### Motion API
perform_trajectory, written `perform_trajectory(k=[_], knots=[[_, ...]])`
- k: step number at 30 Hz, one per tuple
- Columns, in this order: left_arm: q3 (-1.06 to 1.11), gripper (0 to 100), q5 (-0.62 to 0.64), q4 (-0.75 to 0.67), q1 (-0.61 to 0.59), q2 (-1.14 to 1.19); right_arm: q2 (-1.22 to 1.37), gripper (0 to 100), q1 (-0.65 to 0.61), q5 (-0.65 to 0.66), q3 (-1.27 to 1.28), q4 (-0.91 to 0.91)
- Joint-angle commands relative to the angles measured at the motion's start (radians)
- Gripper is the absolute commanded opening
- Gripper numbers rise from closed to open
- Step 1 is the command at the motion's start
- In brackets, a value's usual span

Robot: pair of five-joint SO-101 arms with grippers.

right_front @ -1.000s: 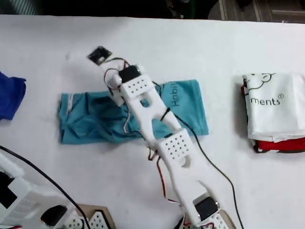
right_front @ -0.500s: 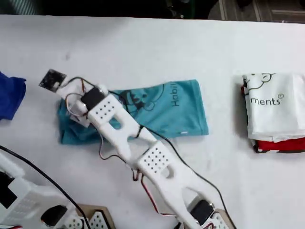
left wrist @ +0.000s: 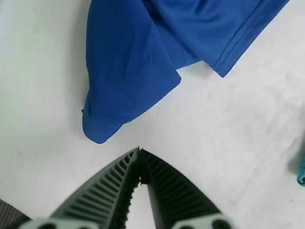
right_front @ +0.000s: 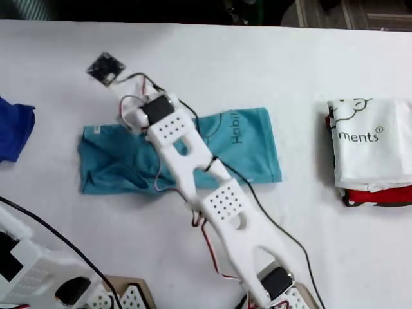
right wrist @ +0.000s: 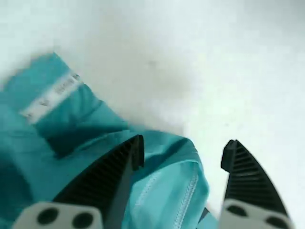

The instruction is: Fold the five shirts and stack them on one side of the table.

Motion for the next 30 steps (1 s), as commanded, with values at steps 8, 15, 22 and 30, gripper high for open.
perform_trajectory(k=[8,15,22,30], knots=[[-0.035,3,-0.009,0.002,-0.004,-0.047,0.036,27.2,-0.102,0.005,-0.038,0.073],[-0.035,3,-0.009,0.005,-0.004,-0.047,0.108,22.4,-0.249,0.005,-0.104,0.166],[-0.035,3,-0.009,0.005,-0.005,-0.047,0.039,22.1,-0.259,-0.002,-0.173,0.200],[-0.035,3,-0.009,-0.002,0.001,-0.047,-0.061,28.3,-0.108,0.000,-0.169,0.228]])
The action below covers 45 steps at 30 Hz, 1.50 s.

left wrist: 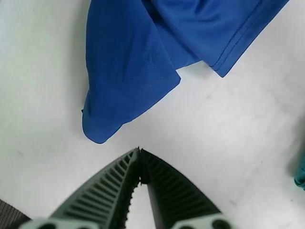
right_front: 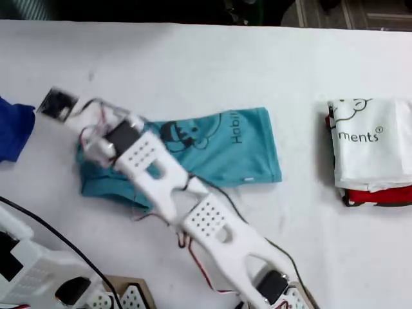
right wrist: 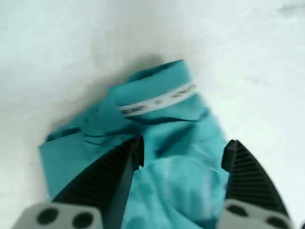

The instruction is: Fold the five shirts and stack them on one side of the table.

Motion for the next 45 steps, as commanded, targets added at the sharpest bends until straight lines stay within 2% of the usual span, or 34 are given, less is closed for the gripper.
perform_trajectory(k=[1,9,14,21,24,27,31,38,45], knots=[[-0.035,3,-0.008,-0.003,0.001,-0.047,-0.074,28.3,0.068,0.000,-0.026,0.038],[-0.035,3,-0.008,-0.003,0.002,-0.047,-0.050,28.3,0.077,-0.002,-0.002,0.174],[-0.035,3,-0.009,-0.003,0.001,-0.047,-0.064,28.3,0.124,0.005,0.003,0.179],[-0.035,3,-0.009,-0.005,0.001,-0.047,-0.007,28.3,0.285,0.006,0.161,0.166],[-0.035,3,-0.009,-0.005,0.001,-0.047,0.013,28.3,0.363,0.006,0.155,0.156],[-0.035,3,-0.009,-0.006,0.002,-0.045,0.001,28.3,0.384,0.006,0.114,0.166],[-0.035,3,-0.009,-0.031,0.002,-0.045,-0.045,28.3,0.332,0.006,0.046,0.174],[-0.035,3,-0.008,-0.040,0.002,-0.045,-0.120,28.3,0.160,-0.002,0.044,0.176],[-0.035,3,-0.008,-0.040,0.002,-0.045,0.024,28.3,0.035,-0.003,0.061,0.128]])
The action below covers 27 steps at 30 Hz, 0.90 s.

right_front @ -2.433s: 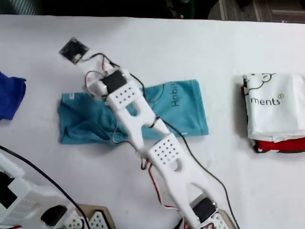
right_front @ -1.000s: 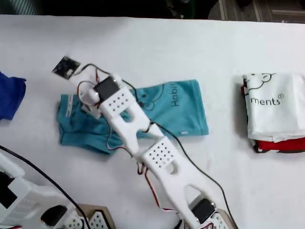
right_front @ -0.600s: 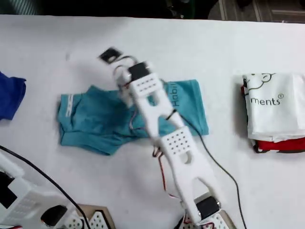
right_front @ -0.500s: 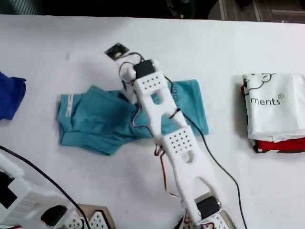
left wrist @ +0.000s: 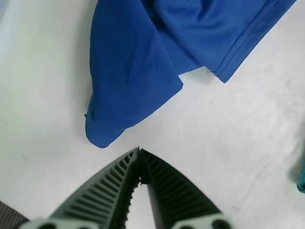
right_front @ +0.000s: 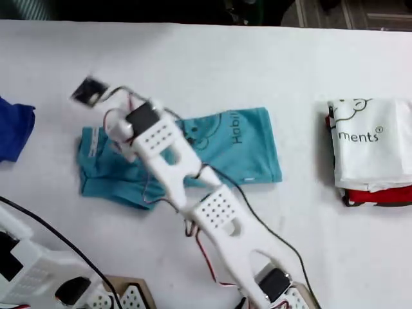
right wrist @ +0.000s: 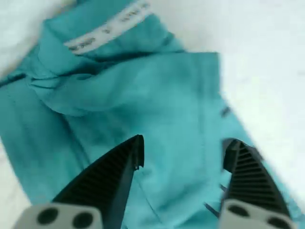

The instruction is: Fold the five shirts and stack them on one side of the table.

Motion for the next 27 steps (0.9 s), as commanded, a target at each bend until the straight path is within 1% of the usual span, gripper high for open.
perform_trajectory(k=[1,6,9,11,13,15,21,27], knots=[[-0.035,3,-0.008,-0.018,0.002,-0.045,0.053,28.3,-0.051,-0.003,-0.020,-0.054],[-0.035,3,-0.008,-0.018,0.012,-0.045,0.102,28.3,-0.151,-0.003,-0.032,-0.205],[-0.035,3,-0.008,-0.018,0.012,-0.045,0.113,28.3,-0.162,-0.002,-0.034,-0.303],[-0.035,3,-0.008,-0.015,0.012,-0.045,0.107,28.3,-0.157,-0.002,-0.041,-0.329],[-0.035,3,-0.008,-0.015,0.010,-0.045,0.077,28.3,-0.151,-0.002,-0.055,-0.308],[-0.035,3,-0.008,-0.015,0.007,-0.047,0.045,28.3,-0.134,-0.002,-0.074,-0.249],[-0.035,3,-0.008,-0.017,0.008,-0.047,-0.022,28.3,-0.062,-0.002,-0.097,0.010],[-0.035,3,-0.006,-0.018,0.013,-0.045,-0.051,28.3,0.016,-0.002,-0.083,0.025]])
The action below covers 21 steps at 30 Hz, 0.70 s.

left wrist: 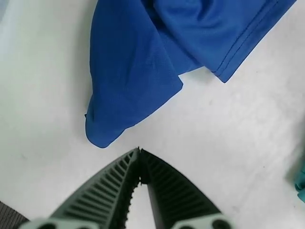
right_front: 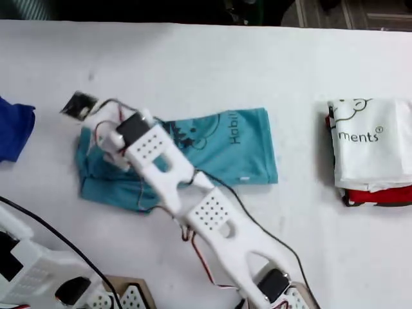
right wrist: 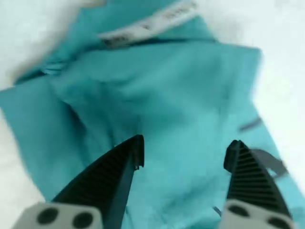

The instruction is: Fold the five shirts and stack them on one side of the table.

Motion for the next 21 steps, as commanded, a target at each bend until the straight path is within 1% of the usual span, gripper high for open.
perform_trajectory(k=[1,4,11,16,18,21], knots=[[-0.035,3,-0.006,-0.018,0.012,-0.045,-0.091,28.3,0.031,-0.002,-0.015,0.013],[-0.037,3,-0.008,-0.018,0.012,-0.045,-0.130,28.3,0.047,-0.002,0.092,0.013],[-0.043,3,-0.009,-0.018,0.012,-0.045,-0.300,28.3,0.061,-0.002,0.509,0.012],[-0.043,3,-0.009,-0.018,0.012,-0.045,-0.354,28.3,0.091,-0.002,0.756,0.008],[-0.040,3,-0.009,-0.029,0.012,-0.045,-0.360,28.3,0.102,0.000,0.816,0.008],[-0.040,3,-0.009,-0.048,0.012,-0.045,-0.394,28.3,0.108,0.003,0.836,0.008]])
